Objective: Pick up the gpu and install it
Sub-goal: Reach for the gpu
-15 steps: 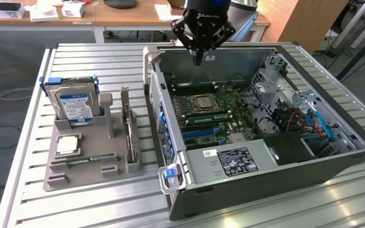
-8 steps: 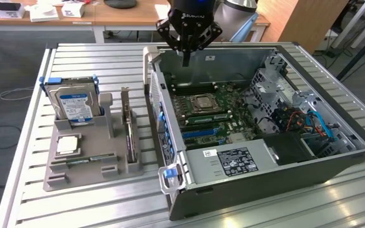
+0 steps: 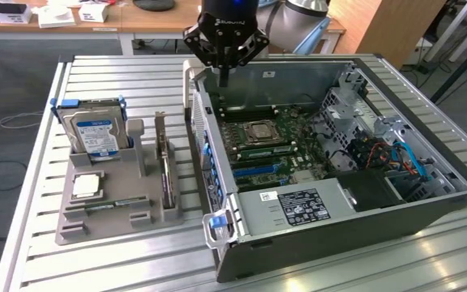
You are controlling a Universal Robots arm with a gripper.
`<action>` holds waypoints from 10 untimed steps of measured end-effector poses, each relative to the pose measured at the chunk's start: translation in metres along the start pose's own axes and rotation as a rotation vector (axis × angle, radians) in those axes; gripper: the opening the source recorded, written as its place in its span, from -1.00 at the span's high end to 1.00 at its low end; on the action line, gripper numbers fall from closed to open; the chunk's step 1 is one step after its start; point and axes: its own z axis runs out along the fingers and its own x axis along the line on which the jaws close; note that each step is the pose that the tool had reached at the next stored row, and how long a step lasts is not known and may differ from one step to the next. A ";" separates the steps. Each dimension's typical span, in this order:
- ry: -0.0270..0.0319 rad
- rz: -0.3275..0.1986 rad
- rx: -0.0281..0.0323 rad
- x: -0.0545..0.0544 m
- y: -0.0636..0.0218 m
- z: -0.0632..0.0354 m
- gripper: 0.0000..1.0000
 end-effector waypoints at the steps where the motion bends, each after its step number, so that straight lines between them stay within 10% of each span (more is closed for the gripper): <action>1: -0.0001 0.000 -0.0001 0.003 -0.0003 0.0007 0.79; 10: 0.0000 0.000 0.0000 0.039 -0.0032 0.0065 0.79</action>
